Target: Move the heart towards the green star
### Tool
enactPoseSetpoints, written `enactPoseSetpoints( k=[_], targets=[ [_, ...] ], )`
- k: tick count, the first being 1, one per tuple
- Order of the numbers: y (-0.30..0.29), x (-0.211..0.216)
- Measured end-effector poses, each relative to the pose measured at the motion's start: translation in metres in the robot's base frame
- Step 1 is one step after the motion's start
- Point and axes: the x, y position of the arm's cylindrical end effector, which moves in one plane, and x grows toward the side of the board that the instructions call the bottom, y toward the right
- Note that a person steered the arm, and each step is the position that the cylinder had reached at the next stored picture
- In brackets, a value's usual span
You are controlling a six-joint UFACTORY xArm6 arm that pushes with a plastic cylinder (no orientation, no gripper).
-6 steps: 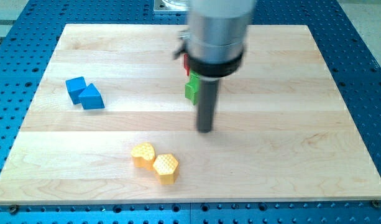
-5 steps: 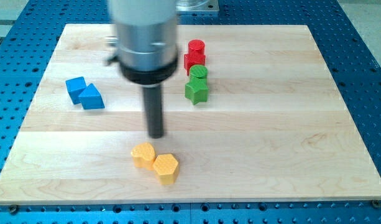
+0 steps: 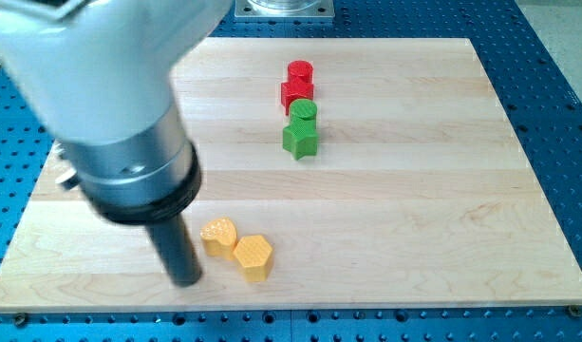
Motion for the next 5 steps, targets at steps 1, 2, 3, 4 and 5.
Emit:
enactPoseSetpoints(
  k=[1,2,3,4,5],
  targets=[
    [0.026,-0.029],
    [0.033,-0.019],
    [0.042,-0.015],
    [0.071,-0.039],
    [0.092,-0.073]
  ],
)
